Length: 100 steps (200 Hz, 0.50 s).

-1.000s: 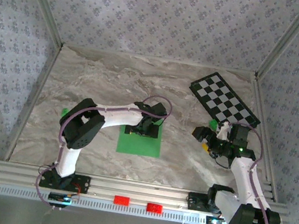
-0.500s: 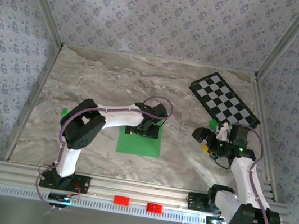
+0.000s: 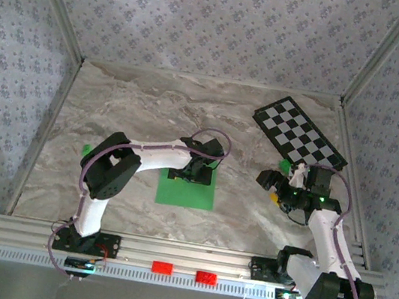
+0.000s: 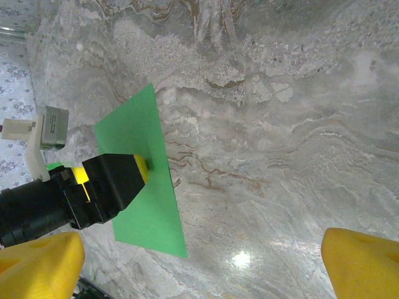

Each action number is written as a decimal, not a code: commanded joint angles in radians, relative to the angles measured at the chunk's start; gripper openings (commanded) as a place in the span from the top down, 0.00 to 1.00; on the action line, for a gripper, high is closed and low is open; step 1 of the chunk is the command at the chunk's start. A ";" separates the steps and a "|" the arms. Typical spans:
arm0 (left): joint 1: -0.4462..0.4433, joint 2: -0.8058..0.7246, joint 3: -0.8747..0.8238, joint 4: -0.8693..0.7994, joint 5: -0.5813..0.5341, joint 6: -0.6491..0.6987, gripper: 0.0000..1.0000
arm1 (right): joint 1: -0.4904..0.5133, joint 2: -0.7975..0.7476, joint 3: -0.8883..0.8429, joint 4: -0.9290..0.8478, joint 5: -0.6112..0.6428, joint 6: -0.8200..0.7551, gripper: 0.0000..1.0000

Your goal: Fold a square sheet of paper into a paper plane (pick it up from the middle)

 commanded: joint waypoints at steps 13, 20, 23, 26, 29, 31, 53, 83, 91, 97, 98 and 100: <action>-0.012 0.063 -0.044 -0.060 -0.006 0.019 0.05 | -0.008 -0.011 0.029 -0.026 -0.008 -0.009 0.00; -0.012 0.061 -0.046 -0.057 -0.010 0.020 0.05 | -0.007 -0.012 0.027 -0.028 -0.008 -0.009 0.00; -0.012 0.060 -0.046 -0.058 -0.010 0.020 0.05 | -0.007 -0.012 0.028 -0.029 -0.008 -0.010 0.00; -0.013 0.058 -0.047 -0.057 -0.010 0.021 0.05 | -0.008 -0.013 0.029 -0.030 -0.008 -0.010 0.00; -0.013 0.058 -0.048 -0.055 -0.012 0.021 0.06 | -0.008 -0.014 0.030 -0.030 -0.008 -0.012 0.00; -0.013 0.057 -0.049 -0.054 -0.012 0.021 0.06 | -0.007 -0.014 0.030 -0.032 -0.008 -0.012 0.00; -0.013 0.053 -0.048 -0.054 -0.015 0.023 0.06 | -0.008 -0.016 0.033 -0.037 -0.008 -0.012 0.00; -0.016 0.052 -0.046 -0.057 -0.013 0.025 0.07 | -0.008 -0.016 0.032 -0.039 -0.008 -0.012 0.00; -0.017 0.050 -0.046 -0.057 -0.014 0.027 0.07 | -0.007 -0.017 0.033 -0.039 -0.008 -0.012 0.00; -0.017 0.049 -0.046 -0.057 -0.016 0.028 0.08 | -0.008 -0.017 0.033 -0.038 -0.009 -0.012 0.00; -0.018 0.049 -0.046 -0.057 -0.017 0.029 0.08 | -0.008 -0.018 0.033 -0.039 -0.009 -0.012 0.00; -0.018 0.049 -0.046 -0.057 -0.018 0.029 0.08 | -0.008 -0.017 0.033 -0.038 -0.008 -0.012 0.00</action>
